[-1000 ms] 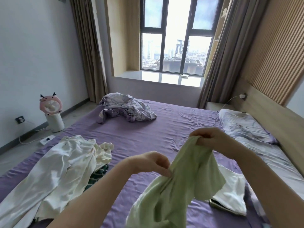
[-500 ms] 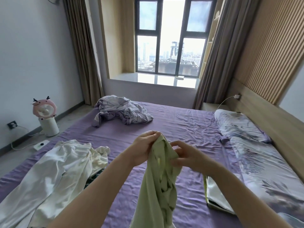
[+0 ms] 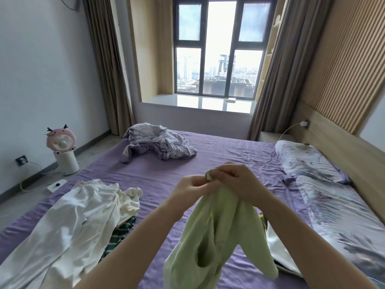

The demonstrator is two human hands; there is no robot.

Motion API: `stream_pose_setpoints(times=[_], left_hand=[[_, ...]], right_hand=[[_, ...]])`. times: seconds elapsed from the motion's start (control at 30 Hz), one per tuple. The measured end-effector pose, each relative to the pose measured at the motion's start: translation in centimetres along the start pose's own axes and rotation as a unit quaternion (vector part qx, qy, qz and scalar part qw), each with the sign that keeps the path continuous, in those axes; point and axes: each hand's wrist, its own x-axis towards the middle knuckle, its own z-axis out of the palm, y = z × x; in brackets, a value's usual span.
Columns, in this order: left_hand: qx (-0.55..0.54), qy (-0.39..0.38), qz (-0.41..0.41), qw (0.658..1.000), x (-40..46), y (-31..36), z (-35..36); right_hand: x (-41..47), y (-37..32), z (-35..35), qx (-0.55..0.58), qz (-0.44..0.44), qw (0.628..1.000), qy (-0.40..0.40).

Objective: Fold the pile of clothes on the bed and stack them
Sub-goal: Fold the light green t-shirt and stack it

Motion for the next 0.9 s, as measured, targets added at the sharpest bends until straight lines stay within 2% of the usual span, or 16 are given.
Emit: stream_pose_setpoints(times=[0.1, 0.2, 0.3, 0.43, 0.6, 0.7, 0.83, 0.9], left_hand=[[-0.069, 0.062, 0.019, 0.995, 0.5, 0.4, -0.1], [-0.060, 0.067, 0.044, 0.995, 1.1, 0.9, 0.2], [0.002, 0.056, 0.043, 0.997, 2.3, 0.4, 0.4], [0.024, 0.011, -0.028, 0.999, 2.9, -1.4, -1.3], [0.187, 0.015, -0.060, 0.980, 3.5, -3.2, -5.1], [0.300, 0.054, -0.072, 0.950, 3.9, -2.2, -7.7], [0.309, 0.139, -0.044, 0.940, 4.3, 1.4, -10.7], [0.314, 0.167, -0.016, 0.935, 4.6, 3.3, -11.5]], right_hand=[[0.5, 0.1, -0.9, -0.041, -0.001, 0.999, -0.031], [0.8, -0.5, -1.7, -0.110, -0.019, 0.990, -0.088], [1.8, -1.2, -2.6, -0.102, -0.013, 0.994, -0.034], [2.8, -2.0, -5.5, -0.030, 0.030, 0.999, 0.011], [2.6, -1.2, -9.3, 0.018, 0.044, 0.998, 0.046], [2.7, -0.4, -10.9, -0.010, 0.049, 0.996, 0.078], [2.6, 1.4, -13.1, -0.130, 0.055, 0.984, 0.108], [2.5, 1.8, -13.7, -0.154, 0.067, 0.980, 0.109]])
